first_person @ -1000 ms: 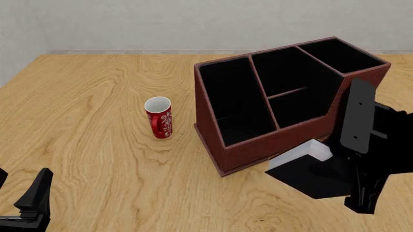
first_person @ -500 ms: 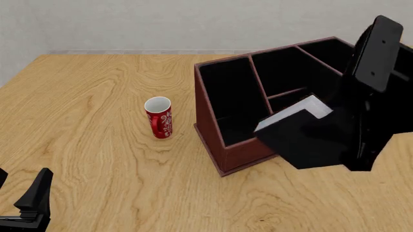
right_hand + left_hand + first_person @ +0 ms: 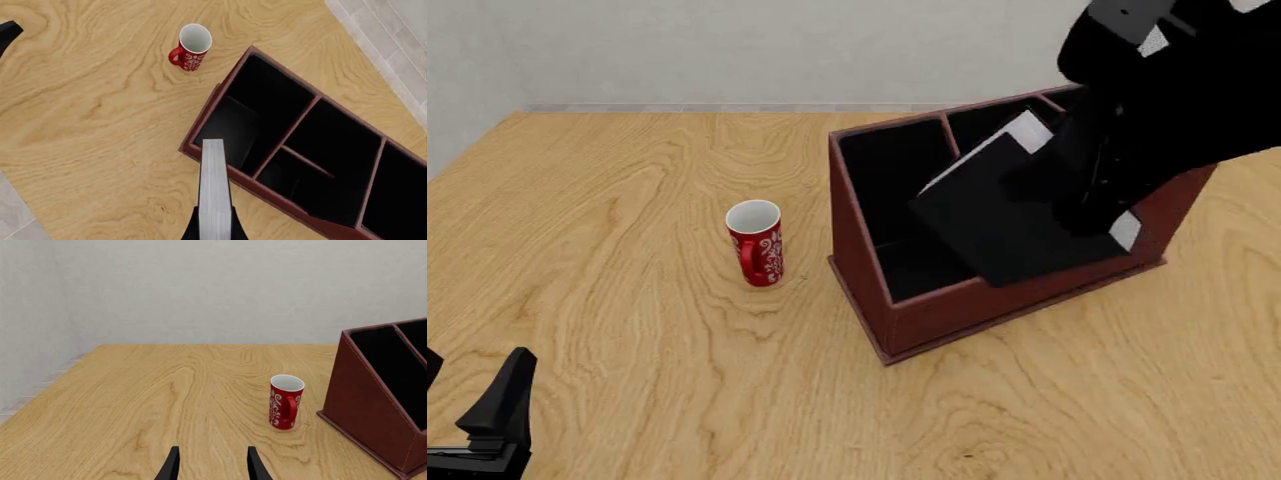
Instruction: Pick up the book and place it in the left compartment of the caddy.
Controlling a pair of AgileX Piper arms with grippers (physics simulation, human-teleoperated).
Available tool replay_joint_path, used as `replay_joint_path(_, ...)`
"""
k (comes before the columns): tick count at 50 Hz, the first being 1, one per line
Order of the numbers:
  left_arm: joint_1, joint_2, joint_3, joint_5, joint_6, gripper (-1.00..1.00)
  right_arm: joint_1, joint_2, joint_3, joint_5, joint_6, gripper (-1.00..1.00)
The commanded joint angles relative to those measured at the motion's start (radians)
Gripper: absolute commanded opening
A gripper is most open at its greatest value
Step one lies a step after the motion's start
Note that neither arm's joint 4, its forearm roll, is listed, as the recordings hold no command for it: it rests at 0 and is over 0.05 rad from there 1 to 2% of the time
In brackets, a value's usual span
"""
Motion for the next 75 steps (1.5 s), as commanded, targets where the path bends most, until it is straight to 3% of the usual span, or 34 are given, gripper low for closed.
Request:
replay_joint_path(1, 0.0, 0.0, 0.0, 0.0, 0.0, 1.0, -0.011, 0.073, -0.093, 0.0, 0.039, -1.0)
replay_joint_path(20, 0.0, 0.0, 0.0, 0.0, 0.0, 1.0, -0.087, 0.182, -0.194, 0.0, 0.07, -1.0)
replay_joint_path(75, 0.0, 0.0, 0.0, 0.0, 0.0, 1.0, -0.103, 0.409, -0.323, 0.0, 0.095, -1.0)
